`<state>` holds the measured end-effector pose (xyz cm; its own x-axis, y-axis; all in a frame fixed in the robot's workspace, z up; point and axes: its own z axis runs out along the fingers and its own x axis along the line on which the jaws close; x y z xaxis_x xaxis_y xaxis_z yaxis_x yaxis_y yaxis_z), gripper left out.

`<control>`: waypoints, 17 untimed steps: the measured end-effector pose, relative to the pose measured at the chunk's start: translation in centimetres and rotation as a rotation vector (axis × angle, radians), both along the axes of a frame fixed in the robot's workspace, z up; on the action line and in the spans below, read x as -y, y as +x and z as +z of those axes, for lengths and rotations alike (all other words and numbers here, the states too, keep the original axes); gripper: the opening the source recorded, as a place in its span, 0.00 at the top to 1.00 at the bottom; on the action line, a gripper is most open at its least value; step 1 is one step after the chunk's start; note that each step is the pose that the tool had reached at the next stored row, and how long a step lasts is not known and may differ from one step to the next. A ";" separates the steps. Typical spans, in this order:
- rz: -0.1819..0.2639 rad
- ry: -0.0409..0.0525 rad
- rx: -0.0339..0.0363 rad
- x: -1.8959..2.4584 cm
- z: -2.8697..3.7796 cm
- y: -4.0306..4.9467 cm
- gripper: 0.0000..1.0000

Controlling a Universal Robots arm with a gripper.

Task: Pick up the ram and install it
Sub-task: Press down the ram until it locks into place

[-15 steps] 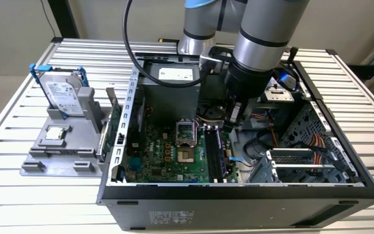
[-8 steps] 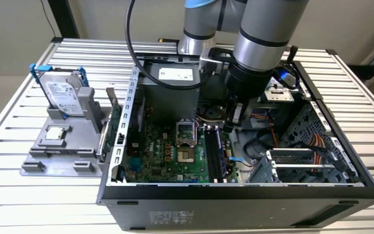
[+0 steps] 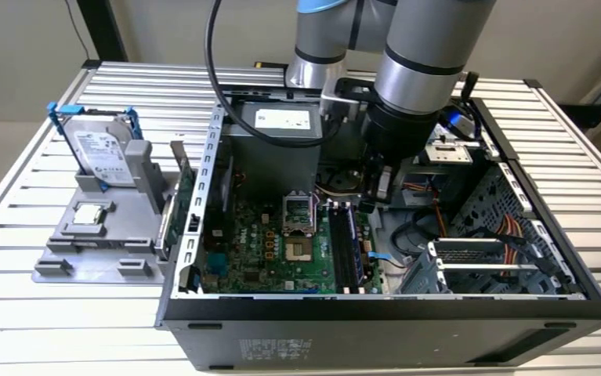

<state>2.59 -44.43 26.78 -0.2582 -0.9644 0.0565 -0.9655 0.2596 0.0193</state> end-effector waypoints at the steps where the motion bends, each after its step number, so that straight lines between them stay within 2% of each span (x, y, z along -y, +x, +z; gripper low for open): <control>1: 0.006 0.0000 0.0000 0.00 0.00 0.00 1.00; 17: 0.115 0.0000 0.0000 0.00 0.00 0.00 1.00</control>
